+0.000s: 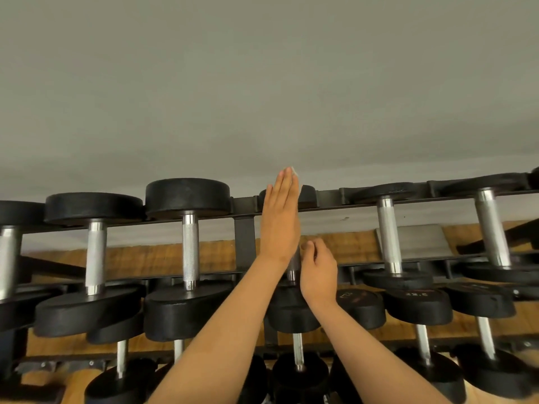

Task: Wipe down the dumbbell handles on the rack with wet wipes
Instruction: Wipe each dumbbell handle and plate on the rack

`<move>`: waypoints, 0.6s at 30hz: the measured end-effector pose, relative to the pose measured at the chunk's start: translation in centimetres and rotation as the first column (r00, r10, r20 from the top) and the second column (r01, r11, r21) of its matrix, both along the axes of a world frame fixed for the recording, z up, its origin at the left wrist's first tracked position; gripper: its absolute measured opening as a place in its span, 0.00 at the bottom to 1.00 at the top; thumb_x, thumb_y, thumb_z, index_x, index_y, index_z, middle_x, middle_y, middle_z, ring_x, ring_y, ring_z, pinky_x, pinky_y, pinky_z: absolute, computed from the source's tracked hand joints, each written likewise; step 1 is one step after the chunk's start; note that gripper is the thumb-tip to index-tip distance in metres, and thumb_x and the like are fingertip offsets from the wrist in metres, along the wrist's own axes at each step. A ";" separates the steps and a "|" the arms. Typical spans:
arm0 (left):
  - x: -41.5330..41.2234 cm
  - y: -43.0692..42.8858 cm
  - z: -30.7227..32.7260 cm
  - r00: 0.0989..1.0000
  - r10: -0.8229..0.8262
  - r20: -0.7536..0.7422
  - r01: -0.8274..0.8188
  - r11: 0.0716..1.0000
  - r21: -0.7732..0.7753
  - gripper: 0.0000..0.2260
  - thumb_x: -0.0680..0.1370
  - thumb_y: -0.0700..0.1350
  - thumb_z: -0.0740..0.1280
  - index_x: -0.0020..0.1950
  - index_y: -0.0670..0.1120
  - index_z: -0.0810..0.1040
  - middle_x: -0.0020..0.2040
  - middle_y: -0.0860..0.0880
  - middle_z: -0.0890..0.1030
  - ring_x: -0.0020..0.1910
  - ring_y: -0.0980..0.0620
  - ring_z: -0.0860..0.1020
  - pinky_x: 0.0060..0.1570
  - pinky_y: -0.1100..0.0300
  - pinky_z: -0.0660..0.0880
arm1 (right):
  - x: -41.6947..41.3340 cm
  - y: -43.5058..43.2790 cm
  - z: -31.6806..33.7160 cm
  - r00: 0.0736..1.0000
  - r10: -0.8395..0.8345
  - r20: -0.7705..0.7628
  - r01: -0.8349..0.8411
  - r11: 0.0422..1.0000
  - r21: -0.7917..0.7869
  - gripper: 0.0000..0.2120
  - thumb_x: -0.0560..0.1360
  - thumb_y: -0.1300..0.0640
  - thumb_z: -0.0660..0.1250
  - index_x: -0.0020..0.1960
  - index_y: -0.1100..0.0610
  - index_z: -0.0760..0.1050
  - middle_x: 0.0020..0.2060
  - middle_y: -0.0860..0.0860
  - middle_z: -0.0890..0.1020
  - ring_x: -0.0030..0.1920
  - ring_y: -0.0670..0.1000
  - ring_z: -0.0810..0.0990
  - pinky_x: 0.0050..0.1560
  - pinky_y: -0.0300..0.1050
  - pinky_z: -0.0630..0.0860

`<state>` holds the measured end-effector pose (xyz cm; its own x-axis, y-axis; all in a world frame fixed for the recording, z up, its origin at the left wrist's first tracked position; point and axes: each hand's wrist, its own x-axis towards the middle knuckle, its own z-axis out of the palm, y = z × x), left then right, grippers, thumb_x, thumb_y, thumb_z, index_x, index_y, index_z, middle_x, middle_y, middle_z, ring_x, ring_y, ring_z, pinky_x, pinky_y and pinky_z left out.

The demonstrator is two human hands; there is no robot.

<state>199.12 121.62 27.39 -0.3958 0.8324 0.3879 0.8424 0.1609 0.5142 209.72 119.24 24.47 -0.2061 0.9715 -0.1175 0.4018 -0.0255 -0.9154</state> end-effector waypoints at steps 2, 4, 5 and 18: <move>1.3 -1.9 -1.2 1.000 0.003 0.003 -0.003 1.000 0.008 0.34 0.77 0.27 0.59 0.80 0.43 0.51 0.81 0.44 0.52 0.80 0.49 0.47 0.78 0.52 0.44 | 0.0 0.0 0.0 1.000 0.010 0.004 -0.010 1.000 0.013 0.13 0.82 0.56 0.56 0.42 0.56 0.73 0.37 0.52 0.77 0.40 0.51 0.76 0.42 0.46 0.74; 1.2 -2.5 -1.7 0.999 -0.013 -0.035 0.013 1.000 0.007 0.35 0.78 0.29 0.61 0.80 0.45 0.48 0.81 0.45 0.51 0.80 0.49 0.46 0.78 0.51 0.43 | 0.0 0.0 0.0 1.000 0.016 0.014 -0.016 1.000 0.015 0.13 0.83 0.56 0.55 0.42 0.56 0.73 0.37 0.51 0.77 0.41 0.50 0.76 0.42 0.46 0.74; 0.6 -1.9 -1.5 1.000 -0.020 -0.020 0.020 1.000 0.015 0.34 0.79 0.30 0.59 0.80 0.45 0.47 0.81 0.45 0.51 0.80 0.50 0.46 0.78 0.51 0.44 | 0.0 0.0 0.0 1.000 0.015 0.020 -0.015 1.000 0.009 0.14 0.83 0.56 0.55 0.41 0.56 0.73 0.37 0.52 0.77 0.40 0.51 0.76 0.42 0.46 0.73; -0.4 -1.2 0.3 0.811 0.131 0.570 -0.175 0.984 0.022 0.22 0.86 0.43 0.50 0.79 0.51 0.50 0.80 0.55 0.51 0.77 0.64 0.47 0.78 0.52 0.49 | 0.0 0.0 0.1 1.000 0.014 0.022 -0.013 1.000 -0.009 0.14 0.82 0.53 0.54 0.41 0.54 0.72 0.36 0.52 0.76 0.40 0.52 0.76 0.41 0.48 0.74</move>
